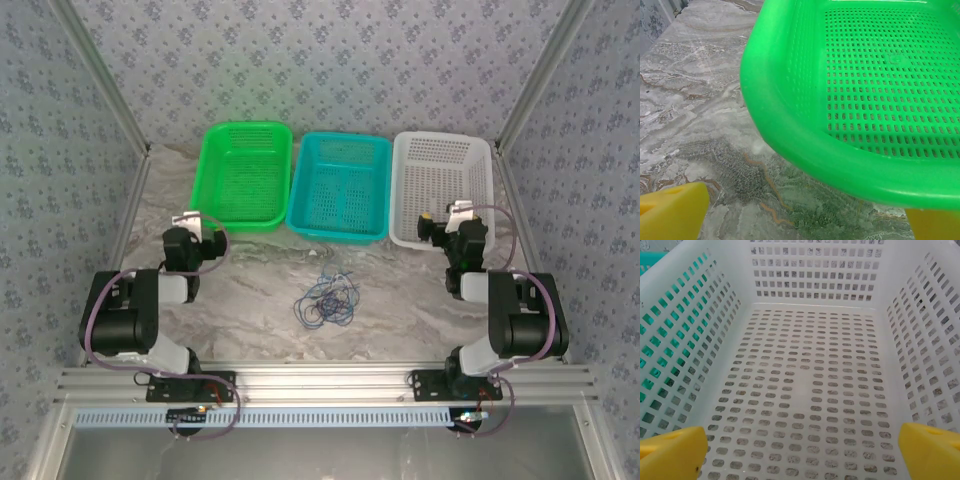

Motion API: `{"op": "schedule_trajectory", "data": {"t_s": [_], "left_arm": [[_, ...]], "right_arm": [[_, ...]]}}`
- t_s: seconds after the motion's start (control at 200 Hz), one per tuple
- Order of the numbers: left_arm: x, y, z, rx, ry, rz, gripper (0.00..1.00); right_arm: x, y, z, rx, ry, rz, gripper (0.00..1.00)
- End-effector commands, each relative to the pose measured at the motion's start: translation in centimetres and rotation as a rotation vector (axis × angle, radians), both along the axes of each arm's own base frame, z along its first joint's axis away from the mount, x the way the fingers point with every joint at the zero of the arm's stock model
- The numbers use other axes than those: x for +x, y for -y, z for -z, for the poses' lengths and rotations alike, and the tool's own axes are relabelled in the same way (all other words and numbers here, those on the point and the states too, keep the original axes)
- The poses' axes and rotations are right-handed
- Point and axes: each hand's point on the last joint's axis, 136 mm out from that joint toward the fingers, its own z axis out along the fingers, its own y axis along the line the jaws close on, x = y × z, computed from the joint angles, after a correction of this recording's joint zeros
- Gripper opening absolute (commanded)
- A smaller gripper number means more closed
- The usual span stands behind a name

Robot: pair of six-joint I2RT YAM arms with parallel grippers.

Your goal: Untangle the cables

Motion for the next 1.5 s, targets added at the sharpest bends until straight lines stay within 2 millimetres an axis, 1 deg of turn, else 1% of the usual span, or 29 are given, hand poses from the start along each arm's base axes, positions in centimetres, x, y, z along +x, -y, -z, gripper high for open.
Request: {"op": "schedule_trajectory", "data": {"t_s": [0.0, 0.755, 0.8, 0.869, 0.904, 0.924, 0.929, 1.004, 1.044, 1.099, 1.144, 1.244, 1.339, 1.424, 1.494], "left_arm": [[0.9, -0.1, -1.3, 0.006, 0.043, -0.001, 0.99], [0.9, -0.1, -1.2, 0.003, 0.042, 0.0, 1.0], [1.0, -0.1, -1.5, 0.004, 0.038, 0.0, 0.99], [1.2, 0.0, -2.6, 0.008, 0.017, 0.001, 0.99], [1.0, -0.2, -3.1, 0.009, -0.015, -0.021, 0.99], [0.9, -0.3, -3.8, 0.002, -0.021, -0.035, 0.99], [0.9, -0.3, -3.9, 0.001, -0.026, -0.037, 0.99], [-0.5, -0.4, -5.2, -0.008, -0.066, -0.072, 0.99], [-1.3, -0.5, -6.3, -0.003, -0.05, -0.1, 0.99], [-2.5, -0.4, -7.4, -0.013, -0.033, -0.116, 0.99], [-3.4, -0.1, -8.4, -0.022, -0.022, -0.105, 0.99], [-4.9, 0.1, -10.2, -0.025, -0.01, -0.124, 0.99], [-5.9, 0.6, -11.9, -0.039, 0.015, -0.125, 0.99], [-6.0, 1.4, -13.6, -0.046, 0.064, -0.108, 0.99], [-4.9, 2.6, -14.9, -0.045, 0.084, -0.05, 0.99]], "right_arm": [[-1.2, 0.1, 3.4, 0.001, -0.118, 0.003, 1.0], [-1.2, 0.1, 3.4, 0.01, -0.119, -0.002, 1.0], [-1.2, 0.2, 3.3, 0.009, -0.116, 0.0, 1.0], [-1.0, 0.1, 3.0, 0.008, -0.124, -0.007, 0.98], [-0.8, 0.0, 2.4, 0.005, -0.124, -0.005, 0.99], [-0.6, 0.1, 2.1, 0.004, -0.126, 0.0, 0.99], [-0.6, 0.2, 1.8, 0.004, -0.127, 0.003, 0.99], [-0.2, 0.6, 0.8, 0.027, -0.224, 0.03, 1.0], [-0.3, 0.5, 0.8, 0.047, -0.305, 0.029, 0.98], [-0.5, -0.4, 0.5, 0.061, -0.366, -0.02, 0.93], [-0.7, -1.1, -0.1, 0.078, -0.384, -0.049, 0.91], [-1.1, -2.6, -1.8, 0.096, -0.386, -0.089, 0.9], [-1.2, -3.7, -4.1, 0.101, -0.37, -0.109, 0.9], [-1.0, -3.9, -5.5, 0.132, -0.368, -0.082, 0.91], [-0.7, -4.2, -5.3, 0.18, -0.426, -0.069, 0.9]]}}
